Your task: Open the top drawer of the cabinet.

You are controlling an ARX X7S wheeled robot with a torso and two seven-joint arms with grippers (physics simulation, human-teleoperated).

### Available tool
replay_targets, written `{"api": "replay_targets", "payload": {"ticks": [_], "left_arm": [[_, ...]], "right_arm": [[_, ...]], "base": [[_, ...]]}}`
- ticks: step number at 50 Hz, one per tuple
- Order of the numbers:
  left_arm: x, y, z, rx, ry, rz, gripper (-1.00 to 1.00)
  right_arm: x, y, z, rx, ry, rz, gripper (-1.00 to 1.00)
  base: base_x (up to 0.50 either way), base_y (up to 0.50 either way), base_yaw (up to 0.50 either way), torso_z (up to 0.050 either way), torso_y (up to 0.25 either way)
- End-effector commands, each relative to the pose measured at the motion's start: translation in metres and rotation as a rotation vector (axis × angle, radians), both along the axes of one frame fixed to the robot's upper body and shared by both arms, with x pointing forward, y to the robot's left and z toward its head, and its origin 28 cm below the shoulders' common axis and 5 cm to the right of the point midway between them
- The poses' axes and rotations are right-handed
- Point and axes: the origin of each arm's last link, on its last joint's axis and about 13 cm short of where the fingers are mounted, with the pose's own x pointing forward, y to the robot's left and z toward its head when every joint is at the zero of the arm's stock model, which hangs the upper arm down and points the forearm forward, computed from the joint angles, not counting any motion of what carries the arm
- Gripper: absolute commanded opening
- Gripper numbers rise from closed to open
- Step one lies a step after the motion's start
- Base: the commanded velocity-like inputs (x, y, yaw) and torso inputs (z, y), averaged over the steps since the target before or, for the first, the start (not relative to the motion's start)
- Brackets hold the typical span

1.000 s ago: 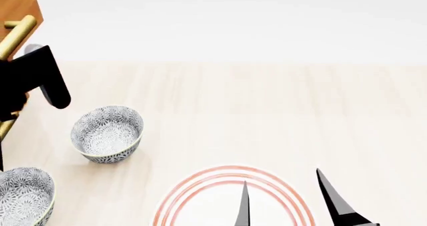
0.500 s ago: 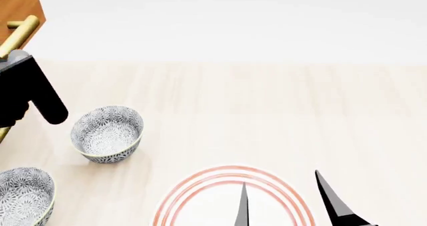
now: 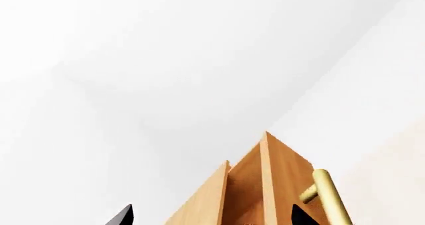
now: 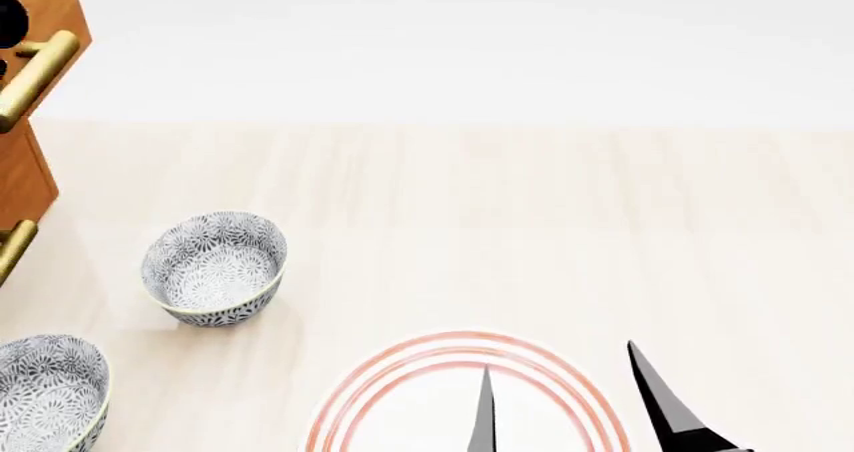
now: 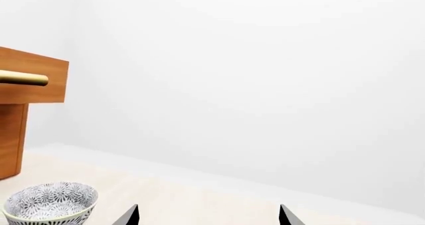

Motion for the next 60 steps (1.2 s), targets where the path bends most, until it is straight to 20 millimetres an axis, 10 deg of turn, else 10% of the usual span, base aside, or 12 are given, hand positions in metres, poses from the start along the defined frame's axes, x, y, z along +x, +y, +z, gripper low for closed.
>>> {"api": "replay_targets", "payload": {"ticks": [1,21,45,60], "left_arm": [[0.005,0.010,0.022,-0.333,0.075,-0.048,1.00],[0.022,0.010,0.030,-1.147,0.293,-0.153,1.00],[0.018,0.031,0.049,-0.978,0.151,0.083,1.00],[0.035,0.028,0.014,-0.883,0.319,0.165,1.00]], "right_arm": [[0.000,0.000,0.000,-0.001,0.002,0.002,1.00],[0.001,0.000,0.000,-0.013,0.008,0.003,1.00],[0.001,0.000,0.001,-0.016,0.013,0.008,1.00],[0.001,0.001,-0.001,-0.016,0.016,0.012,1.00]], "base": [[0.00,0.00,0.00,0.000,0.000],[0.00,0.00,0.00,0.000,0.000],[0.00,0.00,0.00,0.000,0.000],[0.00,0.00,0.00,0.000,0.000]]}}
